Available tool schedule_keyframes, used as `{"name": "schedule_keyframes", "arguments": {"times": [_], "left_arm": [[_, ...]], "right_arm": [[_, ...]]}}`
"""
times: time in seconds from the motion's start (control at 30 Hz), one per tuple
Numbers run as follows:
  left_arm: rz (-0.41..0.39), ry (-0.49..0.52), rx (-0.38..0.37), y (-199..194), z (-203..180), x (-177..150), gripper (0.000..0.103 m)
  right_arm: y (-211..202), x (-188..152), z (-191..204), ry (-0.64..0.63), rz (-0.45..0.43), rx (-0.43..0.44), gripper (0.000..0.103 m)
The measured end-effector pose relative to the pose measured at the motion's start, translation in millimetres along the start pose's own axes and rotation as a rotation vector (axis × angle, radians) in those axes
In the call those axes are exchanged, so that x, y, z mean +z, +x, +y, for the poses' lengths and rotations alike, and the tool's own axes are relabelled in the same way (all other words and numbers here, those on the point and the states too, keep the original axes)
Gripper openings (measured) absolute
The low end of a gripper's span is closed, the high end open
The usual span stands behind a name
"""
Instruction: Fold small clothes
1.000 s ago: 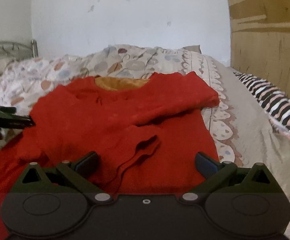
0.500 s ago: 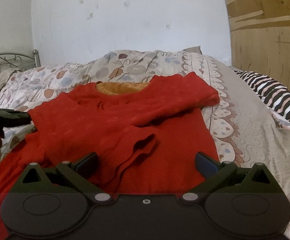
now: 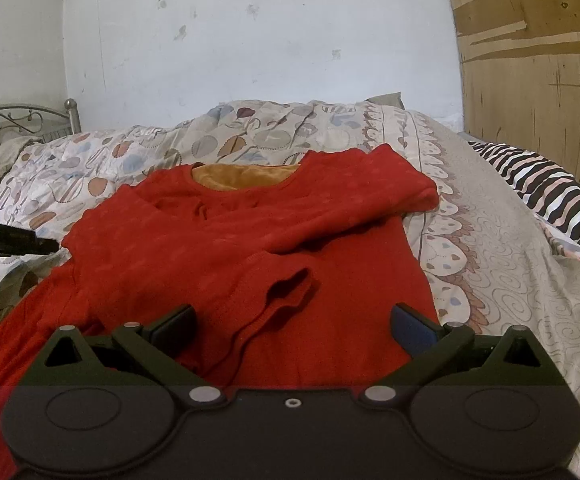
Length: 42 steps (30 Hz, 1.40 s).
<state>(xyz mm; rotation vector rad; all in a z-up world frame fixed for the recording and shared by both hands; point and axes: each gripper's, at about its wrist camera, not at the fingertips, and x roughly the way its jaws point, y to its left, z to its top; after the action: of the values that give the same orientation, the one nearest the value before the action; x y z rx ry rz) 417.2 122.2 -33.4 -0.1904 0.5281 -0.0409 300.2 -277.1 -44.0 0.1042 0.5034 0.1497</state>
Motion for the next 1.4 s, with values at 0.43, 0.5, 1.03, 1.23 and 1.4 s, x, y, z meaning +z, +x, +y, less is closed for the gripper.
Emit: {"name": "schedule_keyframes", "arguments": {"times": [0.43, 0.5, 1.03, 1.23, 1.4], "left_arm": [[0.077, -0.266, -0.112, 54.5, 6.9, 20.8, 0.019], [0.014, -0.224, -0.068, 42.6, 1.5, 21.3, 0.007], [0.051, -0.165, 0.081, 3.9, -1.0, 12.8, 0.065], [0.001, -0.055, 0.099, -64.3, -18.9, 1.4, 0.09], [-0.035, 0.021, 0.102, -119.5, -27.3, -13.8, 0.099]], "right_arm": [[-0.5, -0.5, -1.9, 0.012, -0.01, 0.01, 0.103], [-1.5, -1.2, -2.7, 0.017, -0.014, 0.014, 0.103], [-4.3, -3.5, -3.2, 0.026, -0.027, 0.014, 0.103], [-9.8, -6.5, -10.2, 0.076, -0.055, 0.036, 0.103], [-21.7, -9.7, -22.7, 0.162, -0.083, 0.072, 0.103]]}}
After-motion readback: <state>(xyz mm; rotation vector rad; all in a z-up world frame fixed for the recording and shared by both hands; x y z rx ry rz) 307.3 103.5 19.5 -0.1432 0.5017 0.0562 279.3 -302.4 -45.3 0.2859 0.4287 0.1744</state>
